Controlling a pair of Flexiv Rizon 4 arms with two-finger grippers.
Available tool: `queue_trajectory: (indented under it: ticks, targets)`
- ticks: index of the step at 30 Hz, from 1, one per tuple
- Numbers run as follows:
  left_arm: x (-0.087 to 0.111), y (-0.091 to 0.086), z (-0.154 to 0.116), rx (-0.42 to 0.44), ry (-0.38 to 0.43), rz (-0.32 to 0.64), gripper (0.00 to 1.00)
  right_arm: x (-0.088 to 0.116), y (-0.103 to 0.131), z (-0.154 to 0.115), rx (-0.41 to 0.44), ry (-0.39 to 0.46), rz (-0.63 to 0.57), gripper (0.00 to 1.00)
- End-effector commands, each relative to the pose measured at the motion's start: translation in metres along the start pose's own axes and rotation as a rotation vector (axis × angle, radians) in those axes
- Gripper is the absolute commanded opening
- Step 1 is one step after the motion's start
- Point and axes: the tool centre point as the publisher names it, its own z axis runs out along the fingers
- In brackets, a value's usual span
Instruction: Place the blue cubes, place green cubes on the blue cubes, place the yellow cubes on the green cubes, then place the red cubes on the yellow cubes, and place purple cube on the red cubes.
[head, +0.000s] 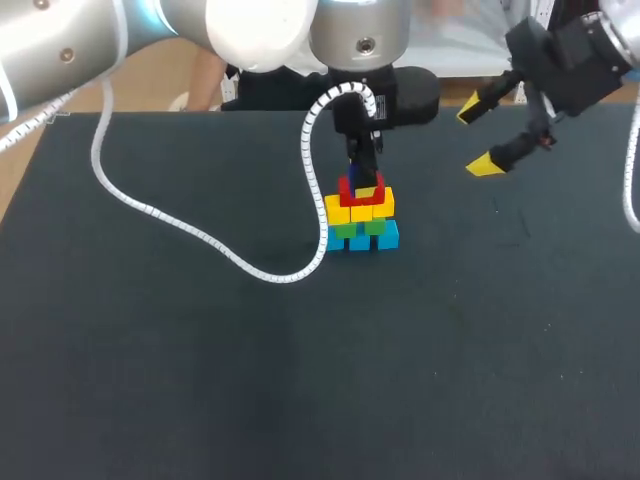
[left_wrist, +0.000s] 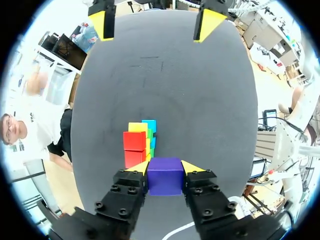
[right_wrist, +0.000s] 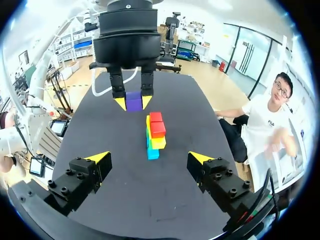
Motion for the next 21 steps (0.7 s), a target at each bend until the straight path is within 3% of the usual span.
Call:
queue_trajectory:
  ticks: [1, 21]
  targets:
    - [-0.002, 0.003, 0.0, 0.004, 0.0, 0.006, 0.0, 0.003, 0.009, -0.007, 0.016, 0.012, 0.001, 1.0]
    - [-0.011, 0.017, 0.007, 0.024, 0.028, 0.03, 0.0, 0.01, 0.011, -0.015, 0.015, 0.02, 0.023, 1.0]
